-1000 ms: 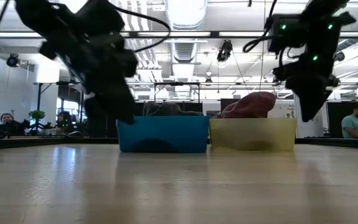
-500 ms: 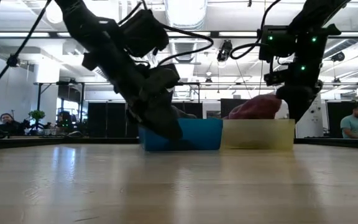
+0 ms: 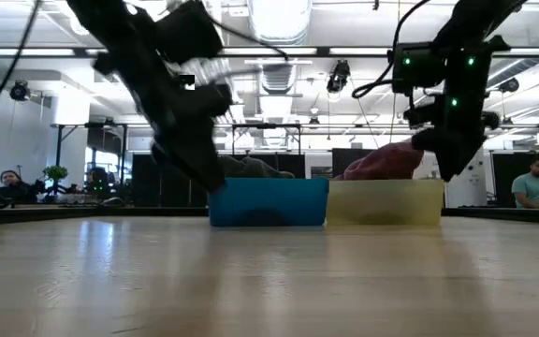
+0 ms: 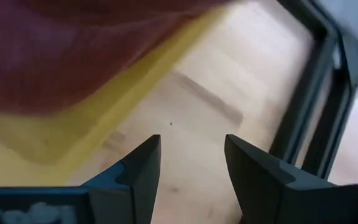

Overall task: Pick & Place hat
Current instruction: Adjust the bins on the table

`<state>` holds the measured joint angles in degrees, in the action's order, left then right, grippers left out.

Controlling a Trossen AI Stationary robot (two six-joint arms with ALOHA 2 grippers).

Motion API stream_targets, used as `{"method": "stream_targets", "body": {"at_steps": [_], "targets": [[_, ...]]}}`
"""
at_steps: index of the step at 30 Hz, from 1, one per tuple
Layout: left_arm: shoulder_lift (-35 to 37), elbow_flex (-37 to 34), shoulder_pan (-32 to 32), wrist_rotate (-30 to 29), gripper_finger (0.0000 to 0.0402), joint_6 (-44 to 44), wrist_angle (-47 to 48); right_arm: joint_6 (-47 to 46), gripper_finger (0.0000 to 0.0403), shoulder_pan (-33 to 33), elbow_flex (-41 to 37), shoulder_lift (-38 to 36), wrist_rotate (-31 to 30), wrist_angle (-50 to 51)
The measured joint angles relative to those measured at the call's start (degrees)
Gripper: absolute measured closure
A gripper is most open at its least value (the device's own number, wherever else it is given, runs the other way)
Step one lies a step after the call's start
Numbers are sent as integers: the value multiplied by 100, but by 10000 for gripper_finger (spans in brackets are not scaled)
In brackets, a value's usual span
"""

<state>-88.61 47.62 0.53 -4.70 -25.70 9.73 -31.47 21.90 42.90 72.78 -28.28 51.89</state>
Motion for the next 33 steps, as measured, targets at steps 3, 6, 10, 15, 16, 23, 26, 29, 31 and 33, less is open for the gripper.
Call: {"method": "stream_targets", "body": {"at_steps": [3, 6, 10, 15, 16, 23, 26, 29, 31, 33], "targets": [[665, -34, -123, -156, 239, -490, 887, -1811, 229, 117, 176, -108, 34, 454], [1335, -361, -128, -948, 239, -1475, 1613, -3261, 234, 311, 187, -128, 19, 368], [1987, -1173, 262, -1544, 239, -2923, 1439, -3749, 244, 816, 185, 7, -21, -190], [2193, -2104, 1120, -1413, 239, -3144, -316, -3299, 259, 1583, 178, 360, 97, -1312], [2176, -2204, 1300, -1413, 239, -3138, -661, -3050, 261, 1693, 176, 461, 308, -1576], [1803, -2189, 2290, -1225, 239, -2384, -1412, -1740, 278, 1997, 393, 1280, 1858, -2597], [1542, -1999, 2525, -1082, 239, -2002, -1458, -1159, 284, 1866, 663, 1551, 2070, -2646], [1246, -1767, 2653, -955, 239, -1711, -1486, -875, 290, 1756, 1114, 1659, 1735, -2349], [1063, -1618, 2663, -951, 239, -1541, -1493, -924, 293, 1713, 1418, 1664, 1168, -1793], [892, -1467, 2665, -951, 239, -1389, -1481, -808, 296, 1658, 1700, 1619, 643, -1402]]}}
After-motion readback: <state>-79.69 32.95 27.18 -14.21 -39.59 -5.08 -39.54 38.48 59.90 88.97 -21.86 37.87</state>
